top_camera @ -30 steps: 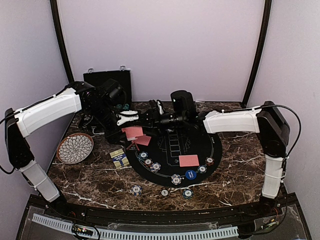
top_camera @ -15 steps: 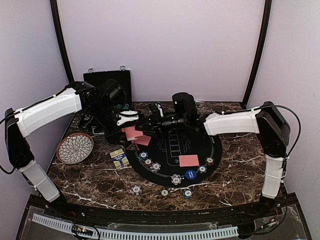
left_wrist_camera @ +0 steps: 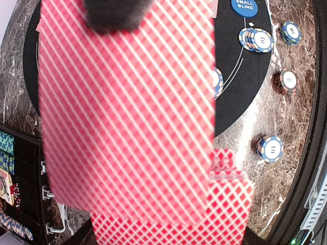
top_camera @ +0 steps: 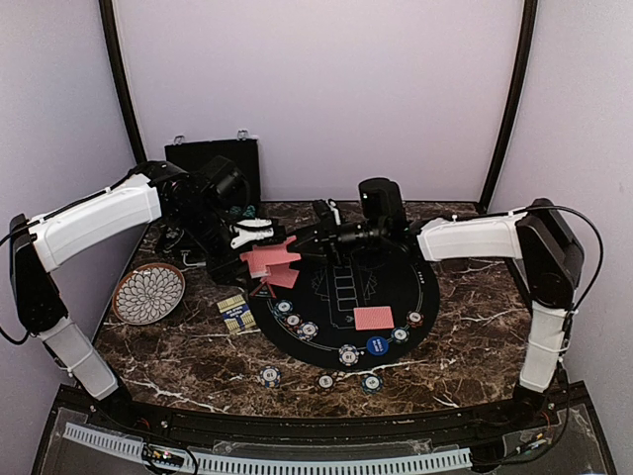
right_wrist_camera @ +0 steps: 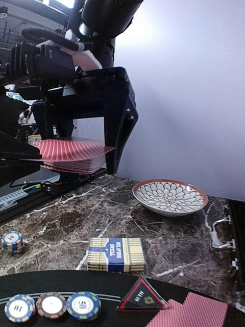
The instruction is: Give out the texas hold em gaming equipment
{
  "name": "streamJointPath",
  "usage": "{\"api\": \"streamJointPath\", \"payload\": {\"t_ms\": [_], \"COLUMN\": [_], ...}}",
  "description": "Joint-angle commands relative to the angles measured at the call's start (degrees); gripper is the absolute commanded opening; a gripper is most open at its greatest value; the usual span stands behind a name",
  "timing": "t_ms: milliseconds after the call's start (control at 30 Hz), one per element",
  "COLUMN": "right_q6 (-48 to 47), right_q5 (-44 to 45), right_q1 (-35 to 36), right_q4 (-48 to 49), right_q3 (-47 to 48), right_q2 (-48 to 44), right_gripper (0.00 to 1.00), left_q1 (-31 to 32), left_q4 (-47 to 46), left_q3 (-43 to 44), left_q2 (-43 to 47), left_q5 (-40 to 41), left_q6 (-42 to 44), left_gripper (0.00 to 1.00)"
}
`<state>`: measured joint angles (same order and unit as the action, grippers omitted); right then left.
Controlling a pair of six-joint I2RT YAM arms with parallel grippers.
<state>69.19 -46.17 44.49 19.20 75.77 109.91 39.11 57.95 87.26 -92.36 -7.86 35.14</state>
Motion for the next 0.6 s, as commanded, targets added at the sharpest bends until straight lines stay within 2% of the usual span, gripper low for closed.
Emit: {"api": "streamJointPath", "payload": {"t_ms": [0, 233, 567], "right_q6": [-3.7, -11.5, -21.1], "right_q5": [0.4, 2.9, 8.6], "right_q1": [-4.6, -13.3, -19.5], "right_q4": [-2.3, -13.4, -26.2], "right_q3": [-0.6, 4.4, 20.4], "right_q2": [-4.4, -3.5, 10.8], "right_gripper": [0.00, 0.00, 0.00], "left_q1": [0.1, 0.1, 0.2], "left_q4": [0.9, 1.1, 1.2], "left_q3": [0.6, 0.5, 0.4], "left_q2": [1.3, 1.4, 1.6], "left_q5": [-0.3, 0.0, 0.3], "left_q6": [0.4, 0.3, 0.4], "left_gripper": [0.04, 0.04, 0.04]}}
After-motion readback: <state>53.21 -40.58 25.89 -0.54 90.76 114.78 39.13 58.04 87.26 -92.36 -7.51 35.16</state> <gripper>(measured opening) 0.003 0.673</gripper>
